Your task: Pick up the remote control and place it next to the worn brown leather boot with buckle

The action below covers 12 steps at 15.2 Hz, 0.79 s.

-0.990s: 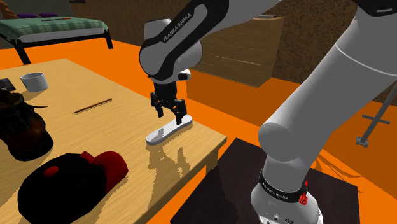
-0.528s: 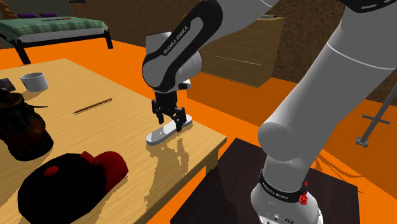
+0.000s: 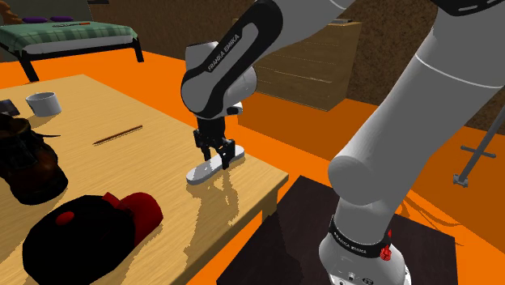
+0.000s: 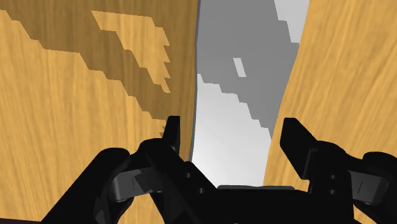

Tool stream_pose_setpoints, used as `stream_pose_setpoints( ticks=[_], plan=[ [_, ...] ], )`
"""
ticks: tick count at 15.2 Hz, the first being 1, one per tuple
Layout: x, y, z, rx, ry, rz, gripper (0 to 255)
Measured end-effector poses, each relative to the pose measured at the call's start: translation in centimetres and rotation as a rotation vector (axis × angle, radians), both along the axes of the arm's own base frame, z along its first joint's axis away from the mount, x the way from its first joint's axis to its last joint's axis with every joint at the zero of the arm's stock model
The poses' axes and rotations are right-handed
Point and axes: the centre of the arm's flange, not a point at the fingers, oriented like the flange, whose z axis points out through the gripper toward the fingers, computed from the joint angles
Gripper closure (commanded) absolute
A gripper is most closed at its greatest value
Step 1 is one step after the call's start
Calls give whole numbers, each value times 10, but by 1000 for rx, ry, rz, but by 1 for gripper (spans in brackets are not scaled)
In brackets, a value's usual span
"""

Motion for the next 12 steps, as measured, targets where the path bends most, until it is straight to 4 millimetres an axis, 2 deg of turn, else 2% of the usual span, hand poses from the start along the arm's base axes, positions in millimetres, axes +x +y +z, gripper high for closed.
stream_pose_setpoints(
  ticks=[8, 12],
  plan=[
    [0, 0, 0, 0, 0, 0, 255],
    [0, 0, 16, 0, 0, 0, 255]
  ],
)
